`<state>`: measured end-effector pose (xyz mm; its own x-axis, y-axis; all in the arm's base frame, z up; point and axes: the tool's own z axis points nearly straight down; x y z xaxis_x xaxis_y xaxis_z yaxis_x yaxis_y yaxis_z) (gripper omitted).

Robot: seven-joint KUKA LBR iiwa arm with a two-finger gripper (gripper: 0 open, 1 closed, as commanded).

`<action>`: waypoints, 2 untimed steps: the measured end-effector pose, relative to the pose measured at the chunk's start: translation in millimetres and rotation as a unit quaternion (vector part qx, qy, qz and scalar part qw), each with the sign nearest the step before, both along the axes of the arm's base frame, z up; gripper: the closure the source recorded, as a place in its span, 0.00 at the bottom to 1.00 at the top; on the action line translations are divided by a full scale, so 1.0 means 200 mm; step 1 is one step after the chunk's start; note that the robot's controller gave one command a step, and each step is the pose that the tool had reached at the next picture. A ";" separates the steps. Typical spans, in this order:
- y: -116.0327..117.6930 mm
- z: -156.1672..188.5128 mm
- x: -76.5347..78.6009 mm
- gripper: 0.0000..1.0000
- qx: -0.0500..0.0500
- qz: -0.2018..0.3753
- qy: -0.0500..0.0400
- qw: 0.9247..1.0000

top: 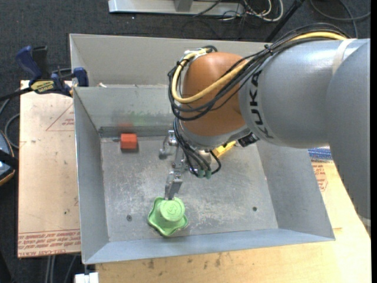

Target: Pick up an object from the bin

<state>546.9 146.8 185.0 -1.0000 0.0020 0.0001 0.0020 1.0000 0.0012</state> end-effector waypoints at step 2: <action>-0.15 -0.19 -0.31 0.00 0.000 0.241 -0.001 0.970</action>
Offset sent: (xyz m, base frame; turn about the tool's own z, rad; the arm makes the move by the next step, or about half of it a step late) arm -0.0632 -0.0274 -0.1041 -0.1659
